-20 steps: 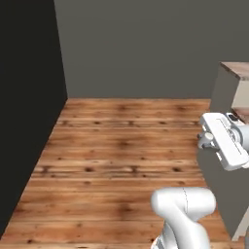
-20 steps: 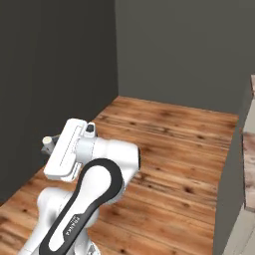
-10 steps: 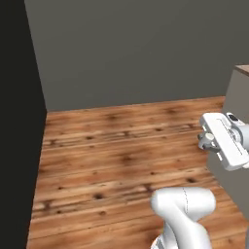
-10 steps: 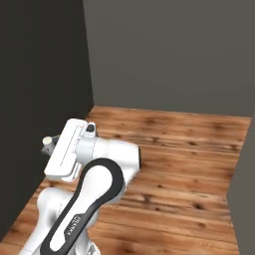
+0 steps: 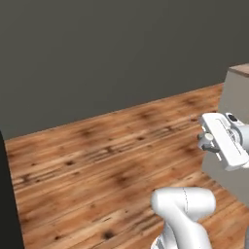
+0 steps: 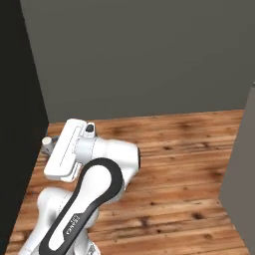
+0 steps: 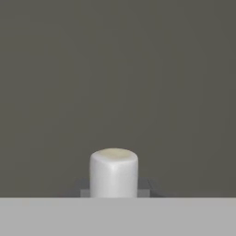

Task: Pick up the marshmallow and place it in the cup of hot chocolate on the dining counter.

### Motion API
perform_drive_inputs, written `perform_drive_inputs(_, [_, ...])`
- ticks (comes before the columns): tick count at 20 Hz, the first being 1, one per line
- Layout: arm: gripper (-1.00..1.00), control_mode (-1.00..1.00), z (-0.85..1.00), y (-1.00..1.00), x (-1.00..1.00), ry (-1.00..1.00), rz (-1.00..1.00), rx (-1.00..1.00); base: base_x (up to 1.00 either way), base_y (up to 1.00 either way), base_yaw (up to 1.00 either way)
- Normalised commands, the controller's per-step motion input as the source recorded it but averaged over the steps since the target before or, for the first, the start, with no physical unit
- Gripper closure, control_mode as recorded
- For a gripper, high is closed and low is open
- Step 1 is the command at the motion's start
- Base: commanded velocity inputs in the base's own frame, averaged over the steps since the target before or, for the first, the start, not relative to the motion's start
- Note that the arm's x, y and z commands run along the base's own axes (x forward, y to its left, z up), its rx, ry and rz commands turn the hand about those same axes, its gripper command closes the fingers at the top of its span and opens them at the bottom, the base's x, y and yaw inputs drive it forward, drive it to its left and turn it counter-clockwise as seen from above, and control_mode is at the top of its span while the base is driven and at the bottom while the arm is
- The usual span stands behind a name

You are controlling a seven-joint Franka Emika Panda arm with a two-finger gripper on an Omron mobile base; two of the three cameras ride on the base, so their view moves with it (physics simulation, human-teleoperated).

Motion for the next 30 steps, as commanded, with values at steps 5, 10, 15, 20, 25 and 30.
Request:
perform_drive_inputs(5, [1.00, 1.00, 0.00, 0.00, 0.00, 0.00, 0.00, 0.00, 1.00, 0.88, -0.58])
perform_drive_inputs(10, [1.00, 1.00, 0.00, 0.00, 0.00, 0.00, 0.00, 0.00, 1.00, 0.99, -0.57])
perform_drive_inputs(15, [1.00, 1.00, 0.00, 0.00, 0.00, 0.00, 0.00, 0.00, 1.00, 1.00, -0.50])
perform_drive_inputs(20, [1.00, 1.00, 0.00, 0.00, 0.00, 0.00, 0.00, 0.00, 1.00, 1.00, -0.51])
perform_drive_inputs(25, [1.00, 1.00, 0.00, 0.00, 0.00, 0.00, 0.00, 0.00, 1.00, 1.00, -0.53])
perform_drive_inputs(30, [1.00, 1.00, 0.00, 0.00, 0.00, 0.00, 0.00, 0.00, 1.00, 1.00, -0.49])
